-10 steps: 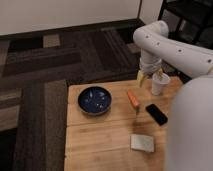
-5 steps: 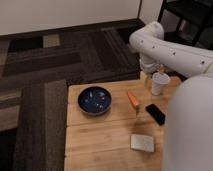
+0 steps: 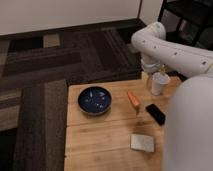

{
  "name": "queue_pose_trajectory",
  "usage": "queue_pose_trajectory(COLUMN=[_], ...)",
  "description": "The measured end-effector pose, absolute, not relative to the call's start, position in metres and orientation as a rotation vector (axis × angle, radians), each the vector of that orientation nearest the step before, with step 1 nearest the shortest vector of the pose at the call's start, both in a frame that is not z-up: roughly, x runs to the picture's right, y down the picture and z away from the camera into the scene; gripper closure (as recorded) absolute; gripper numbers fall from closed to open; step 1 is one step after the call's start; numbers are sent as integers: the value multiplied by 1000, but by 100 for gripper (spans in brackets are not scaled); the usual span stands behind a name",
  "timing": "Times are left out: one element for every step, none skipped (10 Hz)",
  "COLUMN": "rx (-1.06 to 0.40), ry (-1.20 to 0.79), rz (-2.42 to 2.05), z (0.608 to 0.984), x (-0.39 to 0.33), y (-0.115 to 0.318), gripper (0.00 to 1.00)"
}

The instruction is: Place the ceramic cup in the ceramic bowl

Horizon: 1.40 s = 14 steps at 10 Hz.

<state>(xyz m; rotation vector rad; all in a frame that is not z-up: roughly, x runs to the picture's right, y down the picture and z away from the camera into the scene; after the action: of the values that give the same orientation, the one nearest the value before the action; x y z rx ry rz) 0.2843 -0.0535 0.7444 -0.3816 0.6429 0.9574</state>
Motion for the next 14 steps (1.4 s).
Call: queue_pose_trajectory(rx=[-391,-405,-419,-428,-437,-440,-441,-448,-459,-481,-499,-513,-525,-533], ry=[639,624,614,596,561,539,512,484,467,444,429,415,404,396], rz=[963,967,965,960,947,933,910,883,868,843,826,813,803,793], z=[750,759,765,773,784,790,797,806,812,821,829,836,842,848], x=[291,297,301,302,303,305,304,303,303,300,299,299,301,305], y=[-52,-51,-47,-47,-46,-47,-50,-52,-50,-46,-41,-39,-36,-35], gripper=[35,35,35,35,35,35,35,35,35,35,35,35,35,35])
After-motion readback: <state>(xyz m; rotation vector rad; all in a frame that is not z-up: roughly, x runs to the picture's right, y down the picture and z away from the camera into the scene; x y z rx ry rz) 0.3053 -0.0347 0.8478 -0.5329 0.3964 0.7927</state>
